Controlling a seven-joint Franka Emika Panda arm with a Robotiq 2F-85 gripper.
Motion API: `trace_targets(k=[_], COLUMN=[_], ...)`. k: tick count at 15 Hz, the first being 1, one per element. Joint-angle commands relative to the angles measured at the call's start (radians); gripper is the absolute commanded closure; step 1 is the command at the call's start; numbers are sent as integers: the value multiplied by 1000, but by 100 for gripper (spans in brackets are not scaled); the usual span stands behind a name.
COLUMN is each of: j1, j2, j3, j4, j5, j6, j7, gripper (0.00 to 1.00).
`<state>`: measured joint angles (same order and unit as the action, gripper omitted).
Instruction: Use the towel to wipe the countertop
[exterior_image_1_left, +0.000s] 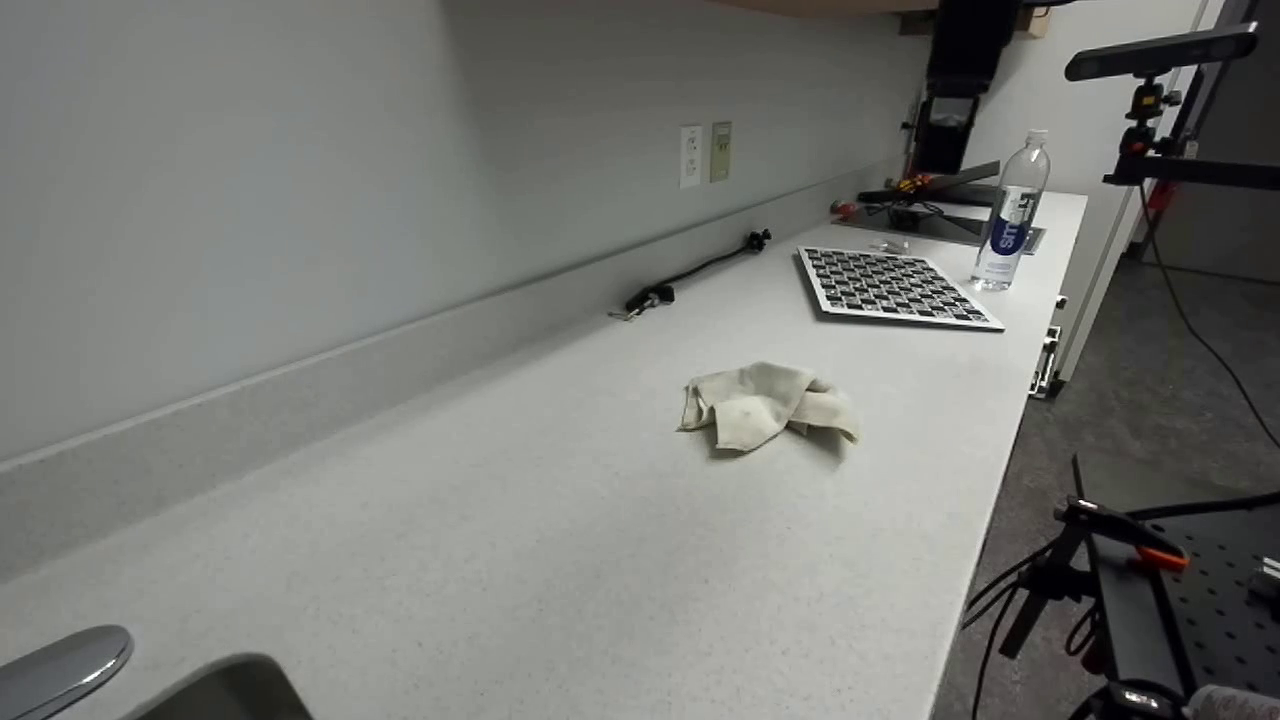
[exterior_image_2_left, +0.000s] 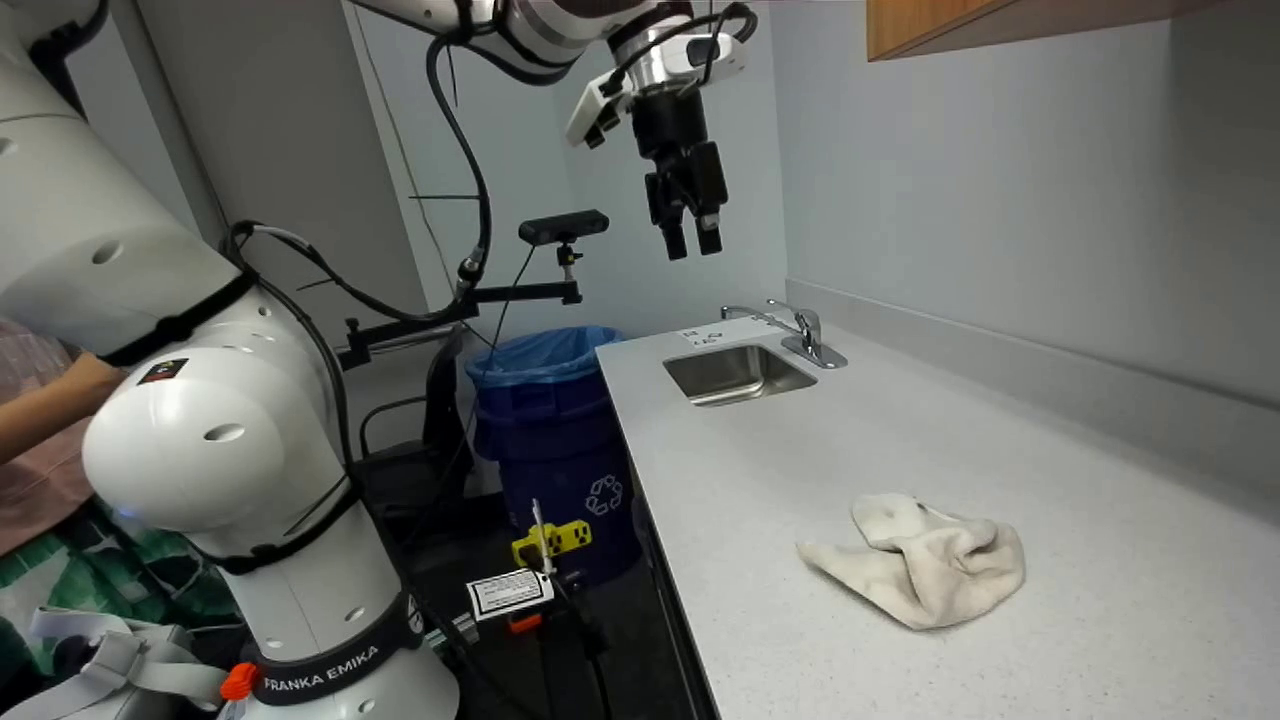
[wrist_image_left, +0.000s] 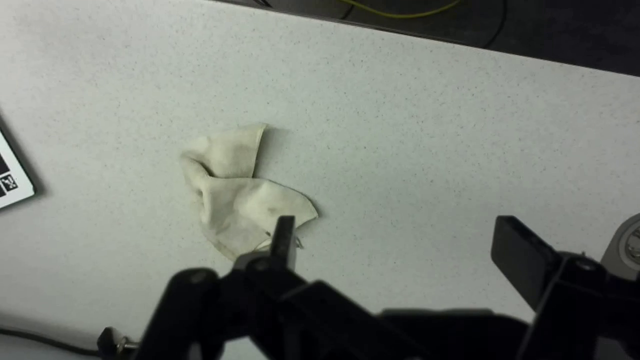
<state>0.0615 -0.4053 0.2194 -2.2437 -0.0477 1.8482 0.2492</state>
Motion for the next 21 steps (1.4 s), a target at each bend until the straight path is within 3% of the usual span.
trace_targets(k=[1,12,21], j1=[15,-61,-82], j2=[-35,5,12], j3=[-33,-138,-158], j4=[-91,-319,-325], j5=[13,-28,-26], j6=[39,340,337], j7=[-9,-17,-5], gripper=[0,0,0])
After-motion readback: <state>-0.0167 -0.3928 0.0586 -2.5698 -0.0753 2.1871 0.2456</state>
